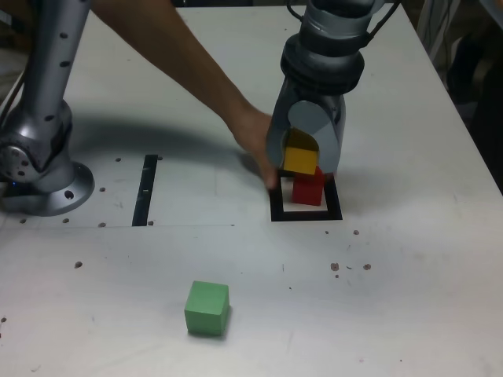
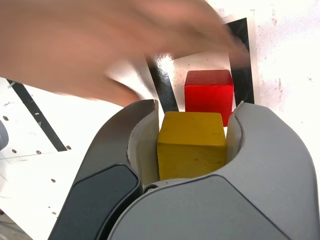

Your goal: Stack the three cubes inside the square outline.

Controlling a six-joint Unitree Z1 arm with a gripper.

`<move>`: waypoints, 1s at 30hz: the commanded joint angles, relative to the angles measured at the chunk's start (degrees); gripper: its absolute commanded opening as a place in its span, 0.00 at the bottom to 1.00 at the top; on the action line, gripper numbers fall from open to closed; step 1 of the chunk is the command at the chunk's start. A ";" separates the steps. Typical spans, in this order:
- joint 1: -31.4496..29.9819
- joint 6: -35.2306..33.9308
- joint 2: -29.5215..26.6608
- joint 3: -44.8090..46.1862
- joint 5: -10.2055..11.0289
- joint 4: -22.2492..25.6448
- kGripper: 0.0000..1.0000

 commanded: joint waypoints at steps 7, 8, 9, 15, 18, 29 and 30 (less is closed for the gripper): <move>-0.12 0.39 1.48 -0.51 -0.51 -1.45 0.11; -0.12 0.61 1.70 -0.57 -0.63 -1.96 0.11; -0.12 0.79 1.89 -0.61 -0.73 -2.40 0.11; -0.10 1.48 3.21 -0.87 -1.15 -3.35 0.14; -0.10 1.54 3.59 -1.12 -0.94 -2.99 0.14; -0.12 2.96 7.51 -3.72 -0.60 -5.55 0.14; -0.12 3.05 7.58 -3.77 -0.53 -5.82 0.15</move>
